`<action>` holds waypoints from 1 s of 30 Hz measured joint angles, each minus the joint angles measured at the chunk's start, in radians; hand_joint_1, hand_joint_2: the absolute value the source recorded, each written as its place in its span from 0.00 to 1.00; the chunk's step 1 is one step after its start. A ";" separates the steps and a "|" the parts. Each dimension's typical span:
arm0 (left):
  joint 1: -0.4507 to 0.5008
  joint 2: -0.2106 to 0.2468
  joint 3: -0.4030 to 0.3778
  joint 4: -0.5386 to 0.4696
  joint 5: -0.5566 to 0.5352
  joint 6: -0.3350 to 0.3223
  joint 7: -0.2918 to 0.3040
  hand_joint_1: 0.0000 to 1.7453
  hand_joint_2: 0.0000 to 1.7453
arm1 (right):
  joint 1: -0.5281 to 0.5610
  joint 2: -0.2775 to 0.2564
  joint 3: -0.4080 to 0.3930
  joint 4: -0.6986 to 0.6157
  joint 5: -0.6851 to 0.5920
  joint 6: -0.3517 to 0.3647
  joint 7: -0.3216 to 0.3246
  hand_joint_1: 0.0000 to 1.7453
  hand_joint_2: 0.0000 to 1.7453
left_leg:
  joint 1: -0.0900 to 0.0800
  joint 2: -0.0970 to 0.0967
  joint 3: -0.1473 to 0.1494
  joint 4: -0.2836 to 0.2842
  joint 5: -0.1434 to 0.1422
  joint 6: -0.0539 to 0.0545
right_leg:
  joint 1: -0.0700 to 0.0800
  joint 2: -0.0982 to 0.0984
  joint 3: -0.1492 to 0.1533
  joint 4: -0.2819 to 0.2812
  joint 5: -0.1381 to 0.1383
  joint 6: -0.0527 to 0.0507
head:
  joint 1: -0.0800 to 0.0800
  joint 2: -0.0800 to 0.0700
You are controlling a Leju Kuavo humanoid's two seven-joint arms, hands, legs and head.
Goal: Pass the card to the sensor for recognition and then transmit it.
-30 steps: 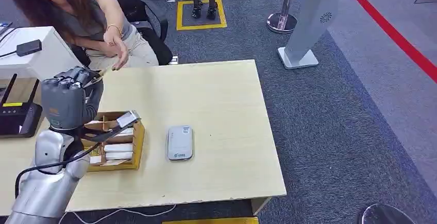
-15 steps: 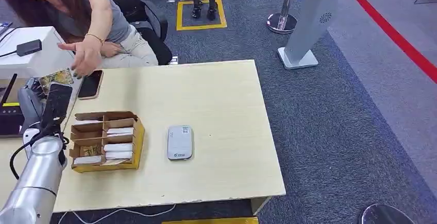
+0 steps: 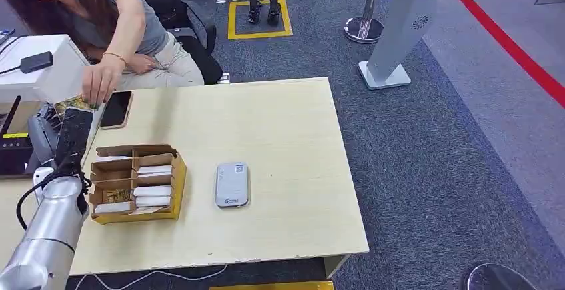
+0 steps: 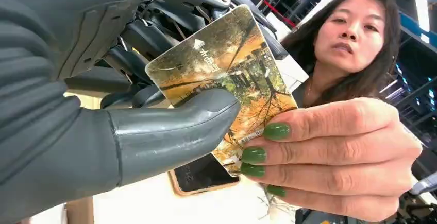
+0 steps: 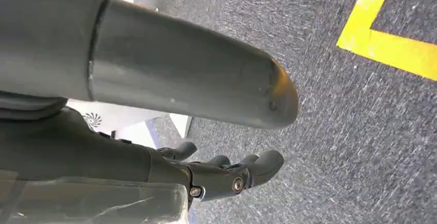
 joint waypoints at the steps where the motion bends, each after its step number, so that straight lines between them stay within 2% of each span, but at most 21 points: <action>1: 0.000 0.000 0.000 0.000 0.001 0.002 0.000 1.00 1.00 | 0.000 0.000 0.000 0.000 0.000 0.000 0.000 0.00 0.00 | 0.000 0.000 0.000 0.000 0.000 0.000 | 0.000 0.000 0.000 0.000 0.000 0.000 | 0.000 0.000; 7: 0.000 0.000 0.000 0.000 0.003 0.006 0.000 1.00 1.00 | -0.001 0.000 0.002 0.000 0.000 0.000 0.000 0.00 0.00 | 0.000 0.000 0.000 0.000 0.000 0.000 | 0.000 0.000 0.000 0.000 0.000 0.000 | 0.000 0.000; 8: 0.000 0.000 0.000 0.000 0.003 0.006 0.000 0.79 1.00 | -0.001 0.000 0.002 0.000 0.000 0.000 0.000 0.00 0.00 | 0.000 0.000 0.000 0.000 0.000 0.000 | 0.000 0.000 0.000 0.000 0.000 0.000 | 0.000 0.000; 9: 0.000 0.000 0.000 0.000 0.003 0.006 0.000 0.00 1.00 | -0.001 0.000 0.002 0.000 0.000 0.000 0.000 0.00 0.00 | 0.000 0.000 0.000 0.000 0.000 0.000 | 0.000 0.000 0.000 0.000 0.000 0.000 | 0.000 0.000; 21: 0.024 0.000 0.000 -0.031 0.027 0.031 -0.021 0.00 1.00 | -0.001 0.000 0.004 0.000 -0.003 0.000 0.000 0.00 0.00 | 0.000 -0.001 0.000 0.000 0.000 0.000 | 0.000 -0.001 0.000 0.000 0.000 0.000 | 0.000 0.000; 28: 0.098 0.002 0.000 -0.193 -0.071 0.086 0.003 0.00 1.00 | 0.005 0.000 0.004 0.000 -0.021 -0.010 -0.006 0.00 0.00 | 0.000 -0.001 0.000 0.000 0.000 0.000 | 0.000 -0.001 0.000 0.000 0.000 0.000 | 0.000 0.000; 30: 0.130 0.007 -0.003 -0.248 -0.132 0.119 0.016 0.00 1.00 | 0.007 0.000 0.004 0.000 -0.026 -0.012 -0.007 0.00 0.00 | 0.000 -0.001 0.000 0.000 0.000 0.000 | 0.000 0.000 0.000 0.000 0.000 0.000 | 0.000 0.000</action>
